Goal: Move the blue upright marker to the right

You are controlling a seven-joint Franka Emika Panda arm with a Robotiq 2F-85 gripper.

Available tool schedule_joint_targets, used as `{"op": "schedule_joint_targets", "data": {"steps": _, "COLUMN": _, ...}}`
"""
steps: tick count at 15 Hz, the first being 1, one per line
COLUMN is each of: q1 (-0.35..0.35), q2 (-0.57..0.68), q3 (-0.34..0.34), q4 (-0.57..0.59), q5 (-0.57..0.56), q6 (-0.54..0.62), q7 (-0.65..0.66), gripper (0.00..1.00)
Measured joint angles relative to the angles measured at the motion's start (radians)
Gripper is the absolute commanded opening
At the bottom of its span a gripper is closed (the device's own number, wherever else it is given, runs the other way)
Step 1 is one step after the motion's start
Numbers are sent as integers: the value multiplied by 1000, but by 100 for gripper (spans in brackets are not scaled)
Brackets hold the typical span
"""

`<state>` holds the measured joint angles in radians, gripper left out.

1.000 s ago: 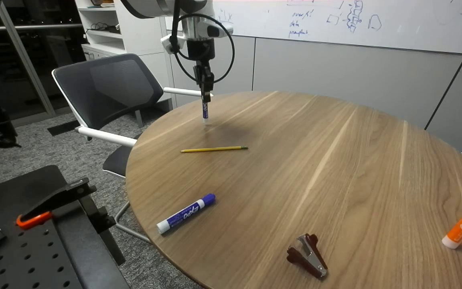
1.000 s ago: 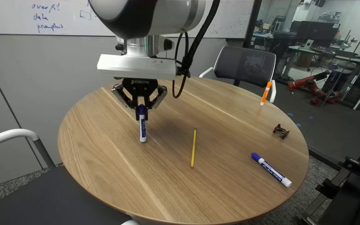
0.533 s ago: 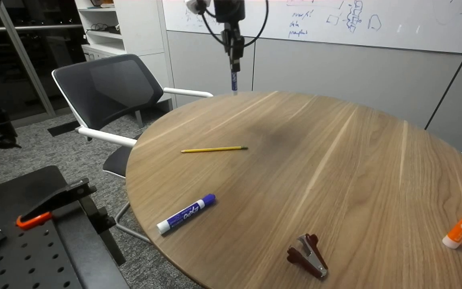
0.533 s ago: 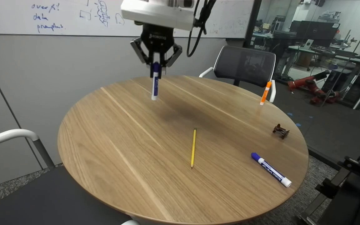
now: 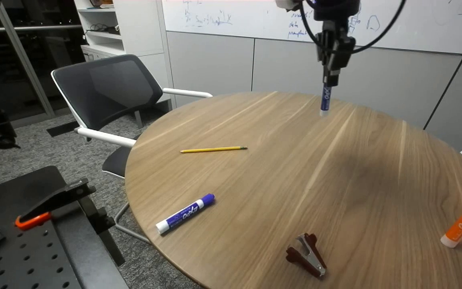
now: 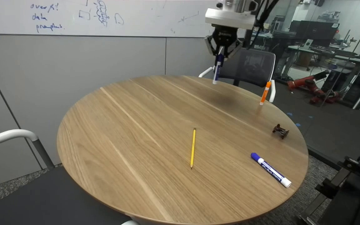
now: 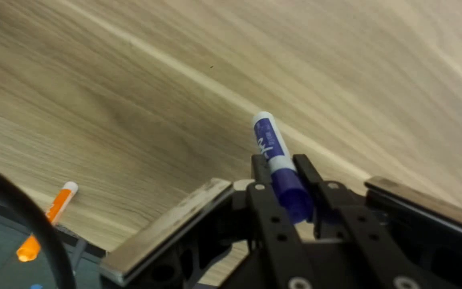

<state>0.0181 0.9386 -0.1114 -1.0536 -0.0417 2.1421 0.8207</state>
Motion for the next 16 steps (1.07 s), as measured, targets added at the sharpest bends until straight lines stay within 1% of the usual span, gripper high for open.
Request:
{"op": "schedule_joint_targets", "data": {"steps": 2, "q1": -39, "q2": 19, "q3": -9, "q4": 0, "q5": 8, "q6": 0, "q7": 0, "gripper": 5}}
{"op": "schedule_joint_targets", "data": {"steps": 5, "q1": -67, "q2": 52, "q3": -12, "q4": 4, "q5": 15, "q6": -1, "q7": 0, "gripper": 5}}
{"op": "schedule_joint_targets", "data": {"steps": 13, "q1": -72, "q2": 132, "q3": -15, "q4": 30, "q5": 35, "q6": -7, "q7": 8, "gripper": 5}}
{"op": "schedule_joint_targets", "data": {"steps": 16, "q1": -73, "q2": 156, "q3": -17, "q4": 53, "q5": 37, "q6": -30, "q7": 17, "gripper": 5}}
